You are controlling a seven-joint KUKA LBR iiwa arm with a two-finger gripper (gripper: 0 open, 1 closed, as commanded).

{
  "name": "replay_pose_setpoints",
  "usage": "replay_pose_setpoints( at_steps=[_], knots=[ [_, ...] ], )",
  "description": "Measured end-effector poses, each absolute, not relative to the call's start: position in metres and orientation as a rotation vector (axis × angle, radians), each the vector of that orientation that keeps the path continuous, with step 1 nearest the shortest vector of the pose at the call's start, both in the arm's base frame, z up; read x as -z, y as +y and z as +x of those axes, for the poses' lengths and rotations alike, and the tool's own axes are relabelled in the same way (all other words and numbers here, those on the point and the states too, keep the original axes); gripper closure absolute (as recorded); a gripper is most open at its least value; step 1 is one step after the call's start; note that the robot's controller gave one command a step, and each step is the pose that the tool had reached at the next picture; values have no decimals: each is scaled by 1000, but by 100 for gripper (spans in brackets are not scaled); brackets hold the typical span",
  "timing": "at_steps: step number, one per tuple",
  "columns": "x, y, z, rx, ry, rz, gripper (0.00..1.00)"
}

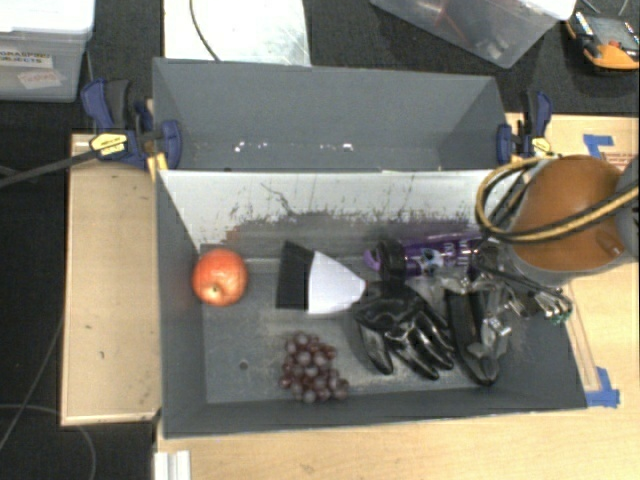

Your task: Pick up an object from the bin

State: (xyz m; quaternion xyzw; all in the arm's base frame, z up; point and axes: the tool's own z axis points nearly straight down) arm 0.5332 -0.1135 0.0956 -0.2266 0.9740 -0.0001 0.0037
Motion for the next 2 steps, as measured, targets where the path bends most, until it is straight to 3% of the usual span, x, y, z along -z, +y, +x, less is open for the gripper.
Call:
replay_pose_setpoints(
  at_steps=[1,2],
  knots=[
    [-96,-113,534,-1,3050,-720,100],
    [-96,-113,534,-1,3050,-718,100]
  ],
)
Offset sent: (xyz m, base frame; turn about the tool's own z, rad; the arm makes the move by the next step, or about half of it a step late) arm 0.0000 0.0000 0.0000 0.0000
